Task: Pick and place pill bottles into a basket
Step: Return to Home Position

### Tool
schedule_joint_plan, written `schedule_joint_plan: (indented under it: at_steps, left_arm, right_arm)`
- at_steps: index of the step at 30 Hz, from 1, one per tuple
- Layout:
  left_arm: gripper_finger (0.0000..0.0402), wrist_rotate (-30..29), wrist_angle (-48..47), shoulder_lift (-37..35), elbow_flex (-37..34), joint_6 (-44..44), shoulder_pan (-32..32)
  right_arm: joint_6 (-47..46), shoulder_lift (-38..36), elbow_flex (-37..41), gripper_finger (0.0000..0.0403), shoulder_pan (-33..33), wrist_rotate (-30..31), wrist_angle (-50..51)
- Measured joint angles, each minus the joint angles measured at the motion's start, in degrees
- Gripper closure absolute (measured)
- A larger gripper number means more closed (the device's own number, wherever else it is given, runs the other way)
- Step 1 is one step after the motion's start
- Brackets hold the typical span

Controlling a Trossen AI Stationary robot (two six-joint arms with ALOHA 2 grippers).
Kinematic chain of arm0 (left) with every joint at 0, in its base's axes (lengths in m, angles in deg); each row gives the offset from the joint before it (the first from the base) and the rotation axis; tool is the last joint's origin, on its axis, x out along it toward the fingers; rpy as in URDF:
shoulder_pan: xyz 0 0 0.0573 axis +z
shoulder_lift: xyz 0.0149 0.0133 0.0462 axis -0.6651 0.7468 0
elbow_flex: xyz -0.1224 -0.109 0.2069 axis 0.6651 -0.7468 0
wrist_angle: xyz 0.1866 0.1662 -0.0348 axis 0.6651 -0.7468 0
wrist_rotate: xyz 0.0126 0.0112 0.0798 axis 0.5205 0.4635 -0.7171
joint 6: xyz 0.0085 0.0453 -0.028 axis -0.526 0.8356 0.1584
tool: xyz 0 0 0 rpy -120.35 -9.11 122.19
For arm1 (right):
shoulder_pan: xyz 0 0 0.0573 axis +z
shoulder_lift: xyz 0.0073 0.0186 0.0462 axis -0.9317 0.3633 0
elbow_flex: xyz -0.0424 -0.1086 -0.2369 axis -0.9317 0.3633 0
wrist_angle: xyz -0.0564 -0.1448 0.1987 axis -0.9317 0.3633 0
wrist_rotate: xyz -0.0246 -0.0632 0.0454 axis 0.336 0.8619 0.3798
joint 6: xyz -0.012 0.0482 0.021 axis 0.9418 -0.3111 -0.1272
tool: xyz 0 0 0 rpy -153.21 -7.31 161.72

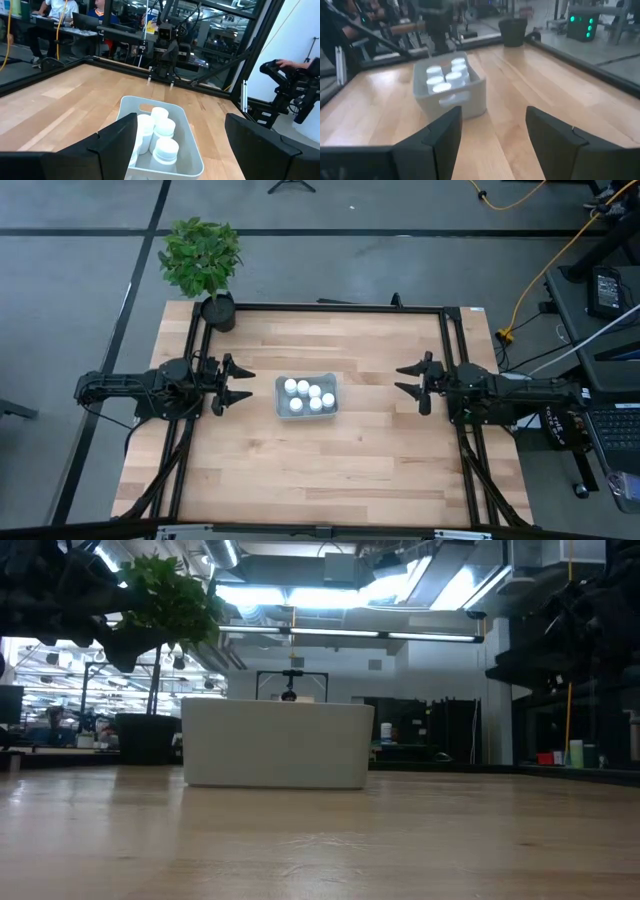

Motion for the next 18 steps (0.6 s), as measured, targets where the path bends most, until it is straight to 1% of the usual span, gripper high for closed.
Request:
schedule_joint_plan:
  at_steps: [5, 6, 9, 16, 18]
  left_arm:
    - [0.0109, 0.0, 0.0, 0.0, 0.0, 0.0, 0.0]
    - [0.0109, 0.0, 0.0, 0.0, 0.0, 0.0, 0.0]
    - [0.0109, 0.0, 0.1, 0.1, 0.0, 0.0, 0.0]
    - [0.0109, -0.2, 0.4, 0.2, 0.0, 0.0, 0.0]
    - [0.0109, -0.2, 0.4, 0.2, 0.0, 0.0, 0.0]
  right_arm:
    - [0.0, -10.1, 0.0, 0.018, 1.0, 0.0, -0.3]
    - [0.1, -10.8, 0.0, 0.018, 1.2, 0.0, -1.2]
    - [0.0, -9.9, 0.0, 0.018, 1.2, 0.1, -5.3]
    - [0.1, -10.6, 0.0, 0.018, 1.3, 0.2, -4.6]
    - [-1.1, -10.6, 0.0, 0.018, 1.3, 0.1, -4.1]
